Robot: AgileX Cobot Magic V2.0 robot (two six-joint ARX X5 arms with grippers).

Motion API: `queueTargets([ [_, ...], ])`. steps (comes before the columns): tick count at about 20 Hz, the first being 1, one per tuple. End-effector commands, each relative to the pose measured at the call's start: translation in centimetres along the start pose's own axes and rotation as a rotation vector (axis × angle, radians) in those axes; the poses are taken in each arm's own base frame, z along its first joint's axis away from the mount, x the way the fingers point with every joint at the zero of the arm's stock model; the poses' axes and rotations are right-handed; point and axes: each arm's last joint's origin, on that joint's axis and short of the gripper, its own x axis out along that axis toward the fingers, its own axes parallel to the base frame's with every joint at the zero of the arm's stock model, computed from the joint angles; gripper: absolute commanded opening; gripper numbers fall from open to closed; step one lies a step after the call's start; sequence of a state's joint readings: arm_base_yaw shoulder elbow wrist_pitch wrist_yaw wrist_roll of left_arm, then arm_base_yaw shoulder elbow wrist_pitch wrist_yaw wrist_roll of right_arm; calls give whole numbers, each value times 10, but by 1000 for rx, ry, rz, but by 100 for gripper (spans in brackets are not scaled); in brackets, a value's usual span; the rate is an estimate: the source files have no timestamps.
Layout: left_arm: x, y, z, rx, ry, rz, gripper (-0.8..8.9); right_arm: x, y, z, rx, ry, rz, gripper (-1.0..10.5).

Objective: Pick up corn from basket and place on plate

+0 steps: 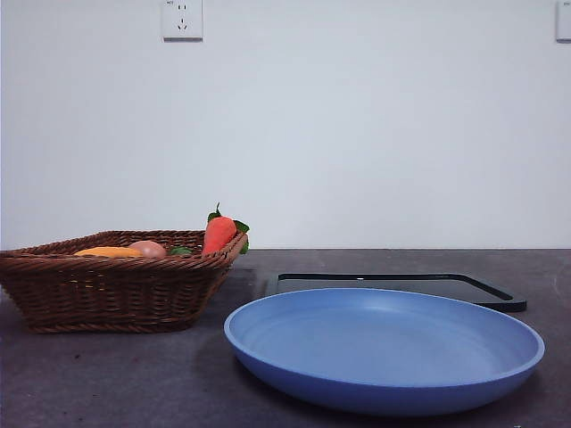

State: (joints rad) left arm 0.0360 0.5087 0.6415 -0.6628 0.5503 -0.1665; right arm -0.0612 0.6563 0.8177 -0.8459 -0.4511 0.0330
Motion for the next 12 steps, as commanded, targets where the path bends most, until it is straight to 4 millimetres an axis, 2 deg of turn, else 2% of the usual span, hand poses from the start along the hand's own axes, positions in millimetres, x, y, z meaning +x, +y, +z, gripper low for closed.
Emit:
queueTargets([
  [1, 1, -1, 1, 27, 48, -14, 4, 6, 2, 6, -47, 67, 30, 2],
  [4, 4, 1, 1, 15, 70, -13, 32, 19, 2, 8, -50, 137, 57, 23],
  [5, 4, 1, 1, 17, 67, -14, 79, 21, 2, 8, -51, 146, 61, 71],
  [7, 4, 1, 1, 17, 67, -14, 260, 25, 2, 9, -48, 159, 66, 234],
  [8, 5, 1, 1, 18, 66, -14, 330, 27, 2, 9, -36, 165, 67, 268],
  [12, 5, 1, 2, 18, 62, -15, 352, 38, 0, 11, -25, 206, 78, 268],
])
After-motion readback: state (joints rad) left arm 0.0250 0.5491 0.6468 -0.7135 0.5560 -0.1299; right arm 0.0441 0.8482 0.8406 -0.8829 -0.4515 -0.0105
